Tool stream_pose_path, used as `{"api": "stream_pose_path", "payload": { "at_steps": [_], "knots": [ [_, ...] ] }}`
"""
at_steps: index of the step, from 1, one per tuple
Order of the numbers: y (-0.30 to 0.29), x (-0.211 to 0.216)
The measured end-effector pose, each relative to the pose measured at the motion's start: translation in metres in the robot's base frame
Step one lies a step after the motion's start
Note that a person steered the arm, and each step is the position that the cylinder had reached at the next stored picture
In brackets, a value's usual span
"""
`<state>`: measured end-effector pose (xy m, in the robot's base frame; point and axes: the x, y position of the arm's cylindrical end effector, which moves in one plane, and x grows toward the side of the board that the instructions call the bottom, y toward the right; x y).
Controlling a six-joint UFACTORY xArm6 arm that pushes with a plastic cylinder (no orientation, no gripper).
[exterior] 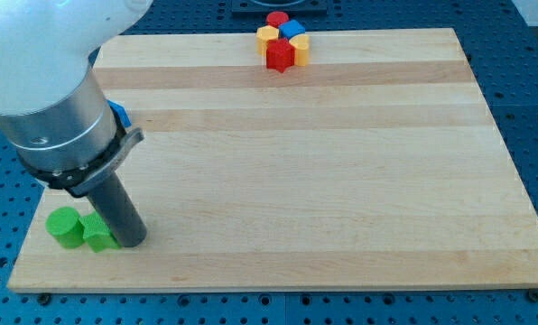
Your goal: Move your arm towards the top side of the board
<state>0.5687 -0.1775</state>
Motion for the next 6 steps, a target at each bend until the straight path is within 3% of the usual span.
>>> {"api": "stream_pose_path", "payload": {
  "at_steps": [2,4,6],
  "knots": [
    [0.008,-0.006],
    [0.08,-0.097],
    [0.085,-0.2]
  ]
}}
